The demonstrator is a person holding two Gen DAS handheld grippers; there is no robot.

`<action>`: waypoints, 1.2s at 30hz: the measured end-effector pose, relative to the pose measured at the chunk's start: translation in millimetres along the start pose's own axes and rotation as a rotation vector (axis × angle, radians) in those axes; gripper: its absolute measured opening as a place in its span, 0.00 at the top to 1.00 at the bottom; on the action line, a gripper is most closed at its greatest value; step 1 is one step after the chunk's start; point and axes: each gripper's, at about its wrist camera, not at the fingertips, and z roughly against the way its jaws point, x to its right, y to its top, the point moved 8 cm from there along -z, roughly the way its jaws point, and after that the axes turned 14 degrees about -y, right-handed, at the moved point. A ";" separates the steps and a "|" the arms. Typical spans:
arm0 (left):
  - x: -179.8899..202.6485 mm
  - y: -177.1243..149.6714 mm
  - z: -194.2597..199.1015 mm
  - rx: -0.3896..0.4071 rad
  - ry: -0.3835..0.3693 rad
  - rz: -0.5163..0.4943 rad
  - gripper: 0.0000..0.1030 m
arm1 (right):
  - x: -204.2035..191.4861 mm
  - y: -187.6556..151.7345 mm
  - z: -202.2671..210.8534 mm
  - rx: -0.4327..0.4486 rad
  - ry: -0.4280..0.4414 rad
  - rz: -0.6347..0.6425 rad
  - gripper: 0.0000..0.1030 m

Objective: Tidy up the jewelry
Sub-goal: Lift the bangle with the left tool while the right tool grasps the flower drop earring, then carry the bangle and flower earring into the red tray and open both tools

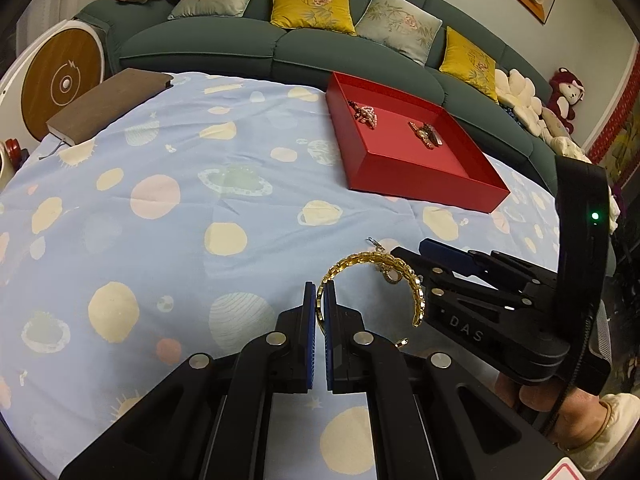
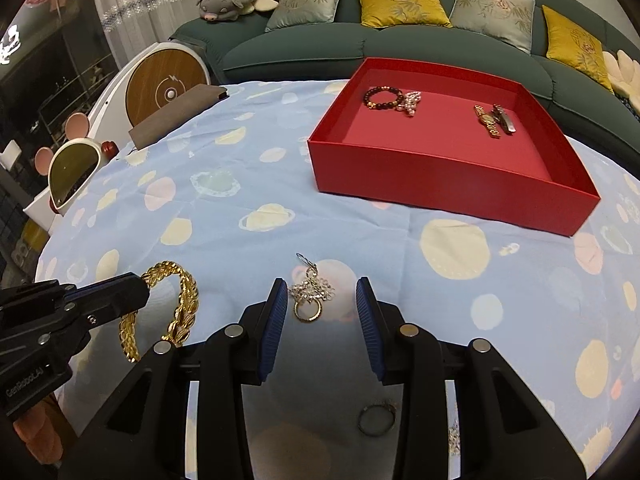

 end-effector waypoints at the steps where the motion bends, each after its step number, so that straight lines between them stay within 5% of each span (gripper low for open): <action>1: -2.4 0.5 1.2 0.001 -0.003 0.006 0.98 | -2.7 1.9 -4.6 -0.004 -0.002 0.006 0.68; 8: -16.5 3.6 11.2 0.018 0.001 0.022 0.98 | -10.8 7.5 -30.3 -0.032 -0.009 0.022 0.77; 12: -24.5 2.0 14.6 0.016 0.009 0.031 0.98 | -13.2 10.7 -32.6 -0.006 -0.042 0.058 0.99; 26: -21.0 8.3 18.6 0.031 0.015 0.028 0.98 | 43.9 45.3 55.1 0.153 0.011 -0.110 1.00; 36: 8.1 23.4 8.1 0.046 -0.006 0.000 0.98 | 99.5 44.3 94.2 0.208 -0.025 -0.203 1.00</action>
